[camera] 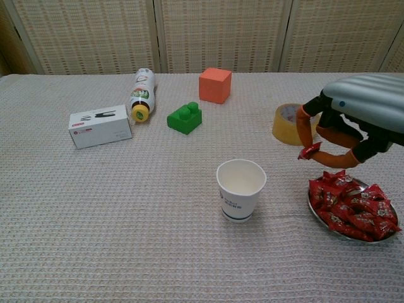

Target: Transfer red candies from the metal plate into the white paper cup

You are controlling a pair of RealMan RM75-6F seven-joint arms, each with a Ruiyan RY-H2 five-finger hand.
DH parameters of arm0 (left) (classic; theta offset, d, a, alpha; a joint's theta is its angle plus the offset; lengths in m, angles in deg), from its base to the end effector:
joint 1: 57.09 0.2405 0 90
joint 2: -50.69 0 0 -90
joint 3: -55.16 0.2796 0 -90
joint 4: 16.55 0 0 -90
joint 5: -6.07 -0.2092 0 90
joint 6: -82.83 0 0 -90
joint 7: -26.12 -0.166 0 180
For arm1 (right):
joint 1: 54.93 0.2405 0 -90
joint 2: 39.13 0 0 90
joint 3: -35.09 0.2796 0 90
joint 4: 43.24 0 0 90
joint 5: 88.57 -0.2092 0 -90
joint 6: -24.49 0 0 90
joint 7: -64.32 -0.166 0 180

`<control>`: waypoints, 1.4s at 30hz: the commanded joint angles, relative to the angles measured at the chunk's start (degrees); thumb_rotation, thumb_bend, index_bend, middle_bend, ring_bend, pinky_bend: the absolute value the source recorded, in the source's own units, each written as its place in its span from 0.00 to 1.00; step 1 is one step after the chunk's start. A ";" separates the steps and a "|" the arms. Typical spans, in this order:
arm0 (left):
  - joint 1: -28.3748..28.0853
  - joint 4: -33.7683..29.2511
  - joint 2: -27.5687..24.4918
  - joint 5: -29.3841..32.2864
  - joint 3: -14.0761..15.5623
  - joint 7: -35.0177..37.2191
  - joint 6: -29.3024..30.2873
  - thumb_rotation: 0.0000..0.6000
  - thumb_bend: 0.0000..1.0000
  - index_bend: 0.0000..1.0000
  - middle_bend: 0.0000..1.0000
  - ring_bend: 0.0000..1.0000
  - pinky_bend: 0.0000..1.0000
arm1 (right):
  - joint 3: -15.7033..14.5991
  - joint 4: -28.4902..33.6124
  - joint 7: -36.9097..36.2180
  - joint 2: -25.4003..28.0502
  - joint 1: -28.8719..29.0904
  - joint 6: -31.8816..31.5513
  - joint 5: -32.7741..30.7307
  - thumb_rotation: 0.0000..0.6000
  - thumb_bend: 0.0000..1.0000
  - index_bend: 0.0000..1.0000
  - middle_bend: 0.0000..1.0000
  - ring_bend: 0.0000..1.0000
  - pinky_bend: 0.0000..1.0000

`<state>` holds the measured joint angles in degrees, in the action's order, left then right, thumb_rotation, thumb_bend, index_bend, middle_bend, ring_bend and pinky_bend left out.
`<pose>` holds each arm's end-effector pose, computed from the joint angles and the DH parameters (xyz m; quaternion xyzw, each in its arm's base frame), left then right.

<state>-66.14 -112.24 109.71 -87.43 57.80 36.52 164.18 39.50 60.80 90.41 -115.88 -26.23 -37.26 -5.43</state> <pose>-0.3062 0.2036 0.1622 -0.6437 -0.4312 -0.4142 0.4776 -0.1682 -0.2819 0.0283 0.7838 -0.2993 0.3806 0.3888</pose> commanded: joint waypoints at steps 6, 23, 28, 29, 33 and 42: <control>0.00 0.15 0.02 0.23 -0.08 0.29 -0.03 1.00 0.43 0.30 0.48 0.40 0.41 | 3.11 -2.60 -0.32 -6.02 5.30 5.66 -4.90 1.00 0.33 0.55 0.88 0.77 1.00; 0.11 0.24 -0.10 0.08 -0.07 0.98 0.31 1.00 0.43 0.30 0.48 0.40 0.41 | 2.94 -4.62 0.60 -10.99 9.05 7.26 -7.25 1.00 0.33 0.53 0.88 0.77 1.00; 0.12 0.28 -0.12 0.07 -0.07 1.00 0.34 1.00 0.43 0.30 0.48 0.40 0.41 | 2.93 -4.95 -0.36 -11.37 9.46 7.57 -7.47 1.00 0.30 0.45 0.88 0.77 1.00; 0.17 0.30 -0.13 0.19 -0.11 1.06 0.41 1.00 0.43 0.30 0.48 0.40 0.41 | 2.83 -4.99 -0.61 -11.37 9.50 7.27 -6.89 1.00 0.26 0.41 0.88 0.77 1.00; 0.14 0.26 -0.14 0.19 -0.09 1.09 0.31 1.00 0.43 0.30 0.48 0.40 0.41 | 1.99 -4.44 -1.45 -10.05 9.21 6.04 -4.81 1.00 0.14 0.32 0.88 0.77 1.00; 0.22 0.21 -0.19 0.14 -0.03 1.04 0.41 1.00 0.43 0.30 0.48 0.40 0.41 | -0.58 -2.46 0.43 -5.34 6.41 1.90 -3.22 1.00 0.07 0.26 0.88 0.77 1.00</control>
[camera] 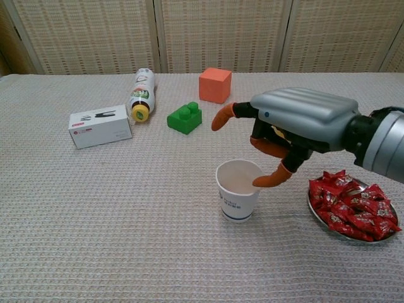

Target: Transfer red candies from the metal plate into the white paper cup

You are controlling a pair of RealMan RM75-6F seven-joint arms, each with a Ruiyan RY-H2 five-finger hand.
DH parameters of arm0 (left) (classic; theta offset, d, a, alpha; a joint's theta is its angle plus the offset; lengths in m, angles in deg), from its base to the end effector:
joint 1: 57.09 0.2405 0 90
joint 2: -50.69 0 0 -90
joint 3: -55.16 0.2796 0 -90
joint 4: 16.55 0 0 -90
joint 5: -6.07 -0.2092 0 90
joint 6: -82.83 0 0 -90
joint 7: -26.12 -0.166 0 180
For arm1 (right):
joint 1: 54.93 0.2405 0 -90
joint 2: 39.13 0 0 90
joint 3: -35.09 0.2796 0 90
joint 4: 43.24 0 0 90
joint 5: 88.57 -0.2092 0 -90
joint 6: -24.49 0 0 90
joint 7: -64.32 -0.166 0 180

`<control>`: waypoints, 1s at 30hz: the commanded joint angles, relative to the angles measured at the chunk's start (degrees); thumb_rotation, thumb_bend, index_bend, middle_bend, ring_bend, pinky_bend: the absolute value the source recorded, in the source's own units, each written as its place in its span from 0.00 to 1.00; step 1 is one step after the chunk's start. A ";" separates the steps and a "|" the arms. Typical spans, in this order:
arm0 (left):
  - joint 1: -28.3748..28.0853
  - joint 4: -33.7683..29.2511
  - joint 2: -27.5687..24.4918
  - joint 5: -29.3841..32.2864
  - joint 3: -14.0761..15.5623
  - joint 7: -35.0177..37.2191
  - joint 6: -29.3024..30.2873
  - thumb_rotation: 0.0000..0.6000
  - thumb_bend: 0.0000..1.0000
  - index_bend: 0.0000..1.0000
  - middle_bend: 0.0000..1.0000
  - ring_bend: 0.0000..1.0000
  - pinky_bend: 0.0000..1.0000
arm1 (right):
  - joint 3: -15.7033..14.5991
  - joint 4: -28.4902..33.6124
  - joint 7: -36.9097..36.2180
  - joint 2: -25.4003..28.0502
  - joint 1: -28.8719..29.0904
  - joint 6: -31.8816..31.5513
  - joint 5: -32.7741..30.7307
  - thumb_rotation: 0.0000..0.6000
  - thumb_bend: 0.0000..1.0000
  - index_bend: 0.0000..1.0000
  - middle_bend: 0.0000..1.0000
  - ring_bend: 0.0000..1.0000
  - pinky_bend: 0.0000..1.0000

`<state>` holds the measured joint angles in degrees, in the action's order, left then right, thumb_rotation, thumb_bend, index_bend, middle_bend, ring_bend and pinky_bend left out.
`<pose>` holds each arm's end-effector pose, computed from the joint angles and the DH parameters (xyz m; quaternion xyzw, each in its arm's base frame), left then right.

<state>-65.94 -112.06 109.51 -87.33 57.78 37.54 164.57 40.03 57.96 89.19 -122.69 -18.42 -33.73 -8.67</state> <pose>-0.3076 0.2030 0.1648 -0.6386 -0.4346 -0.4181 0.4780 -0.1247 -0.2962 -0.0128 0.8010 -0.3003 0.4013 0.3273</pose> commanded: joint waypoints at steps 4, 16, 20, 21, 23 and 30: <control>-0.10 0.00 0.02 -0.29 0.10 -0.04 -0.13 1.00 0.43 0.30 0.48 0.40 0.41 | -2.33 -0.85 3.90 2.66 -3.69 -3.95 -1.72 1.00 0.07 0.32 0.88 0.77 1.00; -0.23 -0.16 0.10 -0.31 0.14 -0.55 -0.37 1.00 0.43 0.30 0.48 0.40 0.41 | -1.45 -4.04 7.66 4.95 -4.26 -0.89 -14.99 1.00 0.07 0.34 0.88 0.77 1.00; -0.18 -0.17 0.09 -0.50 0.19 -0.55 -0.20 1.00 0.43 0.30 0.48 0.40 0.41 | -1.58 -6.49 8.17 4.21 -3.95 0.43 -17.96 1.00 0.07 0.34 0.88 0.77 1.00; -0.19 -0.15 0.09 -0.46 0.19 -0.57 -0.25 1.00 0.43 0.30 0.48 0.40 0.41 | -1.67 -7.11 8.15 3.98 -3.82 0.87 -18.51 1.00 0.07 0.34 0.88 0.77 1.00; -0.23 -0.14 0.13 -0.34 0.17 -0.57 -0.35 1.00 0.43 0.30 0.48 0.40 0.41 | -1.84 -7.90 8.01 3.64 -3.65 1.47 -19.05 1.00 0.07 0.35 0.88 0.77 1.00; -0.27 -0.17 0.12 -0.24 0.14 -0.64 -0.44 1.00 0.43 0.30 0.48 0.40 0.41 | -2.87 -10.51 7.92 2.22 -3.31 2.65 -19.62 1.00 0.11 0.38 0.88 0.77 1.00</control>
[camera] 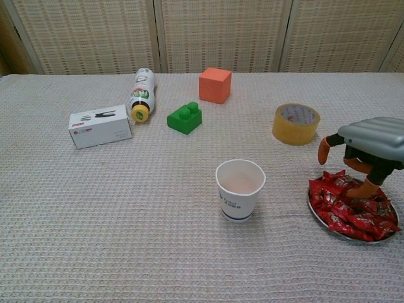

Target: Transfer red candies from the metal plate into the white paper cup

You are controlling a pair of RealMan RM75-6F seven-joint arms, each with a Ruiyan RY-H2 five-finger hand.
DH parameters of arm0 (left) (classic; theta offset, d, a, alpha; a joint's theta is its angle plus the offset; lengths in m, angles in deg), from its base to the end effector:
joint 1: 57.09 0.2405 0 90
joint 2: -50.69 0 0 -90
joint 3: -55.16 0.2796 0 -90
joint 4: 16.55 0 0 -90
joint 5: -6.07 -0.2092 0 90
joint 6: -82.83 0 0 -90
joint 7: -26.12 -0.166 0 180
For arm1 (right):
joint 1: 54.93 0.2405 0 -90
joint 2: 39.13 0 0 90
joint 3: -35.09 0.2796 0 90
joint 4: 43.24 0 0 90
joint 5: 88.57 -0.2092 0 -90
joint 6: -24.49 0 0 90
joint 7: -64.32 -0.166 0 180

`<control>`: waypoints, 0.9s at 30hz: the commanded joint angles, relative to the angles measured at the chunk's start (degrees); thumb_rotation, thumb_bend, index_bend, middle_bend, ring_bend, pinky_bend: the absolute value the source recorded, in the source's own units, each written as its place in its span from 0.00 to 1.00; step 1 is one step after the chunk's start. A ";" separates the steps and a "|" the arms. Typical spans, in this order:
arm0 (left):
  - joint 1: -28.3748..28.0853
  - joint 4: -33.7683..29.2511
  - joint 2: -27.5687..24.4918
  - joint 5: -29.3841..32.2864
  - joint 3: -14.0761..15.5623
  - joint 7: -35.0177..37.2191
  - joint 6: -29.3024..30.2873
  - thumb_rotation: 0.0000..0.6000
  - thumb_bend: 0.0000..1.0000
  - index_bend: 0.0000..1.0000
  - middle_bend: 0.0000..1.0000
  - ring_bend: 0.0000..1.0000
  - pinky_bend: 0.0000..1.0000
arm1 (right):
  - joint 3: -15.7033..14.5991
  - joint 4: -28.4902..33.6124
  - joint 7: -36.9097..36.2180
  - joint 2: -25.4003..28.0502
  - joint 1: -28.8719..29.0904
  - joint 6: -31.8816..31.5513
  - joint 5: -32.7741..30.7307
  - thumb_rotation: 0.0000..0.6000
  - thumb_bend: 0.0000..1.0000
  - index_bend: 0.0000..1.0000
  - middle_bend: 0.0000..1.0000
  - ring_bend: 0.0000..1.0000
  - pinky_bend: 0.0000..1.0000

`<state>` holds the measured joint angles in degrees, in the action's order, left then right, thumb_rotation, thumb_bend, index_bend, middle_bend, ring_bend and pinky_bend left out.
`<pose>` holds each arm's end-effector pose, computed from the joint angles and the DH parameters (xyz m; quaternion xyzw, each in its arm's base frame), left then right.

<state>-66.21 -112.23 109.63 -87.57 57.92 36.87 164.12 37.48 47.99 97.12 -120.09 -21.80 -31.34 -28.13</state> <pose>-0.3061 0.2035 0.1620 -0.6441 -0.4328 -0.4147 0.4753 -0.2490 -0.3202 -0.0008 0.7761 -0.3648 0.2227 0.4637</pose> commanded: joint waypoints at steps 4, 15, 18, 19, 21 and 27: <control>0.01 0.04 -0.02 0.07 -0.02 0.17 0.03 1.00 0.43 0.30 0.48 0.40 0.41 | -0.70 -1.54 -0.19 -0.95 0.05 0.47 -0.36 1.00 0.14 0.41 0.88 0.77 1.00; -0.02 0.10 0.01 0.00 0.01 0.18 0.00 1.00 0.43 0.30 0.48 0.40 0.41 | -1.47 -3.53 -2.55 -1.60 -0.51 0.23 1.60 1.00 0.18 0.57 0.88 0.77 1.00; -0.04 0.08 0.02 0.01 0.02 0.18 -0.05 1.00 0.43 0.30 0.48 0.40 0.41 | -1.64 -3.67 -2.55 -1.49 -0.56 0.26 1.84 1.00 0.20 0.58 0.88 0.77 1.00; -0.05 0.09 0.02 0.03 0.01 0.18 -0.07 1.00 0.43 0.30 0.48 0.40 0.41 | -1.68 -3.66 -2.49 -1.46 -0.59 0.23 1.84 1.00 0.21 0.58 0.88 0.77 1.00; -0.08 0.09 0.03 0.02 0.01 0.18 -0.10 1.00 0.43 0.30 0.48 0.40 0.41 | -1.72 -3.63 -2.43 -1.41 -0.65 0.10 1.94 1.00 0.23 0.59 0.88 0.77 1.00; -0.08 0.13 0.03 0.13 -0.02 0.28 -0.13 1.00 0.43 0.30 0.48 0.40 0.41 | -1.69 -2.30 -2.58 -0.57 -1.00 -1.00 2.98 1.00 0.26 0.59 0.88 0.78 1.00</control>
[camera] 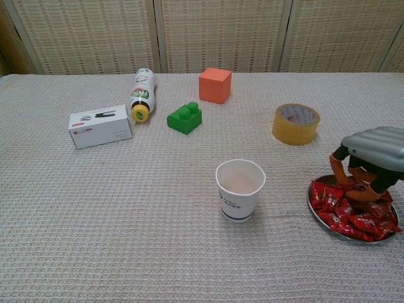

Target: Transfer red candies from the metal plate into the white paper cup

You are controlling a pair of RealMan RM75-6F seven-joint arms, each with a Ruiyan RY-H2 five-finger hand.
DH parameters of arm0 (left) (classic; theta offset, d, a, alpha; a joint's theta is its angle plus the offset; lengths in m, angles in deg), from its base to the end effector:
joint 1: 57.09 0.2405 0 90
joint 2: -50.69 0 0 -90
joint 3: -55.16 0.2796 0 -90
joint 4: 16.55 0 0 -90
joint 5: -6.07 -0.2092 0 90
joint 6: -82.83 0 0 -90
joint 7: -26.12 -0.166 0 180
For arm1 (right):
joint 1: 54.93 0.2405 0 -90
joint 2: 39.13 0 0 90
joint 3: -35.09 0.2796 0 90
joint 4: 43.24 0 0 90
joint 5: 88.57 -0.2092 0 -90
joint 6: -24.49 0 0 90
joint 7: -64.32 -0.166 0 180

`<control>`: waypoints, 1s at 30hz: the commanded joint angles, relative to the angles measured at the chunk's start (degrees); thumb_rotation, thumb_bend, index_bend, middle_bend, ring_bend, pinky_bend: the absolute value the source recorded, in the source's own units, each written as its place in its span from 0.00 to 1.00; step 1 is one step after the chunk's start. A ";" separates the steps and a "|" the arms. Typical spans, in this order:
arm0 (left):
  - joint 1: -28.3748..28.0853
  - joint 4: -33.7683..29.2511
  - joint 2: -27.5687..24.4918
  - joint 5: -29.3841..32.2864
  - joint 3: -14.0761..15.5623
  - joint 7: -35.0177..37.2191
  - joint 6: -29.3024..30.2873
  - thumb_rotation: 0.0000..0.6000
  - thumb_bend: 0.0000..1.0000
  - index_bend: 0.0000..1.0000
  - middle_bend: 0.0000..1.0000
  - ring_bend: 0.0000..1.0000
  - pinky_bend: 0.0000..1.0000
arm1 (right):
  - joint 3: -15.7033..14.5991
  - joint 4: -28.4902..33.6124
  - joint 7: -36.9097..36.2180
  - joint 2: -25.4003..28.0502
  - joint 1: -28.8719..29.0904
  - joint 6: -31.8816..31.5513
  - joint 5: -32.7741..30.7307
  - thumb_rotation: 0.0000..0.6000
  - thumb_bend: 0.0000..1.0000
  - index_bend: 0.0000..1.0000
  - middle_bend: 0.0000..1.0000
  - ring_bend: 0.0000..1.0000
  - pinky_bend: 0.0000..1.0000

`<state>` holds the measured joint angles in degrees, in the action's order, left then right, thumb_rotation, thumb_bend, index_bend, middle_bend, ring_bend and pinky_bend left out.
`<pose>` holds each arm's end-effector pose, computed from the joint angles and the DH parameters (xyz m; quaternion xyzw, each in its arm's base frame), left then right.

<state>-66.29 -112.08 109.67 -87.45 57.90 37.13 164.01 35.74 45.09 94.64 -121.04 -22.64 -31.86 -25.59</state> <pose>-0.3067 0.2041 0.1620 -0.6434 -0.4341 -0.4148 0.4749 -0.2617 -0.3150 -0.0049 0.7787 -0.3611 0.2190 0.4639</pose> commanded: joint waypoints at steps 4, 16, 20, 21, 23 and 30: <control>-0.03 0.00 -0.02 -0.04 0.02 0.00 -0.05 1.00 0.43 0.30 0.48 0.40 0.41 | 0.20 2.67 -0.52 1.44 -0.56 -1.90 1.88 1.00 0.27 0.60 0.88 0.78 1.00; -0.10 -0.12 -0.03 -0.17 0.10 -0.17 -0.15 1.00 0.43 0.30 0.48 0.40 0.41 | 1.77 13.08 -1.79 5.50 -0.68 -6.02 8.48 1.00 0.28 0.60 0.88 0.78 1.00; -0.14 -0.15 -0.01 -0.14 0.10 -0.20 -0.24 1.00 0.43 0.30 0.48 0.40 0.41 | 3.13 16.99 -1.88 5.63 0.84 -5.10 9.62 1.00 0.28 0.60 0.88 0.78 1.00; -0.12 -0.15 -0.02 -0.09 0.09 -0.21 -0.22 1.00 0.43 0.30 0.48 0.40 0.41 | 3.36 17.62 -1.76 5.50 1.25 -4.69 9.67 1.00 0.29 0.60 0.88 0.78 1.00; -0.09 -0.13 0.00 -0.04 0.06 -0.17 -0.13 1.00 0.43 0.30 0.48 0.40 0.41 | 3.80 18.87 -1.26 5.09 2.26 -3.54 9.40 1.00 0.29 0.60 0.88 0.78 1.00; -0.08 -0.03 0.00 -0.06 0.06 -0.08 -0.09 1.00 0.43 0.30 0.48 0.40 0.41 | 4.46 19.49 1.18 1.86 5.17 -0.46 7.32 1.00 0.29 0.60 0.88 0.78 1.00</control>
<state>-66.38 -112.12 109.67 -87.50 57.96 37.05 163.91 40.00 64.64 95.34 -118.43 -17.98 -32.99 -17.59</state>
